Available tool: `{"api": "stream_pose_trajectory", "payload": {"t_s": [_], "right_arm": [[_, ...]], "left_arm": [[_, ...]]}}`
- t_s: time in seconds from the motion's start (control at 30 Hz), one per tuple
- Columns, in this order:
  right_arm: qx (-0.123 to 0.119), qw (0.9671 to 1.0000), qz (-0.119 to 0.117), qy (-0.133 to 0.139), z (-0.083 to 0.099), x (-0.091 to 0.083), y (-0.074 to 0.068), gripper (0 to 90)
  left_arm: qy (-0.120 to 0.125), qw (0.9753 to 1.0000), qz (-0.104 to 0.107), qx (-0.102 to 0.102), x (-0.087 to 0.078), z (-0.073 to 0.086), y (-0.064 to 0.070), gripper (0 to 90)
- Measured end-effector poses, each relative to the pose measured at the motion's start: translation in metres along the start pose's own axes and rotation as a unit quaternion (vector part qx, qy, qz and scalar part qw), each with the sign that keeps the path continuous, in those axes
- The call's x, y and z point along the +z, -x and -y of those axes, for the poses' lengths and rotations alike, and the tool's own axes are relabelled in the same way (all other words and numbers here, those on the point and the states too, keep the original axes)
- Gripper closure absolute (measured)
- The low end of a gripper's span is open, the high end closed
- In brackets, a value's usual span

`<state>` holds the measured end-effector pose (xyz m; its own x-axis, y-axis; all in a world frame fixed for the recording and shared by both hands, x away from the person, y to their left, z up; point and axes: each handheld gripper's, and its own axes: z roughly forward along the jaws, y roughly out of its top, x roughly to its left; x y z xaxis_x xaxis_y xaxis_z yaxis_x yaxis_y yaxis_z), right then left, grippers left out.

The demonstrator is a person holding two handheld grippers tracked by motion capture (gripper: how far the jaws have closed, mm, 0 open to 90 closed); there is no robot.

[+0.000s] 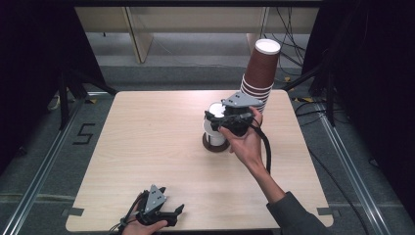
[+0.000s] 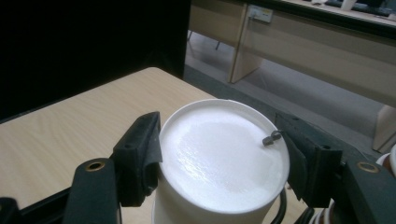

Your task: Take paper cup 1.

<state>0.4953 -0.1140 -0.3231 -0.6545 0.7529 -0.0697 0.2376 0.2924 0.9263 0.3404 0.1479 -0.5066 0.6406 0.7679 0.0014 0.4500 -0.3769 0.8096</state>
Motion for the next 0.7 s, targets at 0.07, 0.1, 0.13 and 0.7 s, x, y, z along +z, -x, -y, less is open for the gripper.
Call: {"api": "stream_pose_trajectory", "payload": {"t_s": [0.07,0.1,0.13,0.7], "right_arm": [[-0.003,1.0,-0.002,-0.004,0.001,-0.003,-0.002,35.3],[-0.008,0.9999,-0.009,-0.005,0.005,-0.009,-0.007,35.3],[-0.01,0.9998,-0.014,-0.007,0.006,-0.011,-0.008,35.3],[-0.028,0.997,-0.065,-0.03,0.051,-0.028,-0.027,35.3]], "left_arm": [[-0.001,1.0,0.002,0.0,0.0,0.0,0.0,14.7],[0.001,1.0,0.0,0.0,0.0,0.0,0.0,14.7],[0.004,1.0,0.001,-0.006,0.001,0.0,0.0,14.7],[0.011,0.9998,-0.001,-0.016,0.002,0.0,0.0,14.7]]}}
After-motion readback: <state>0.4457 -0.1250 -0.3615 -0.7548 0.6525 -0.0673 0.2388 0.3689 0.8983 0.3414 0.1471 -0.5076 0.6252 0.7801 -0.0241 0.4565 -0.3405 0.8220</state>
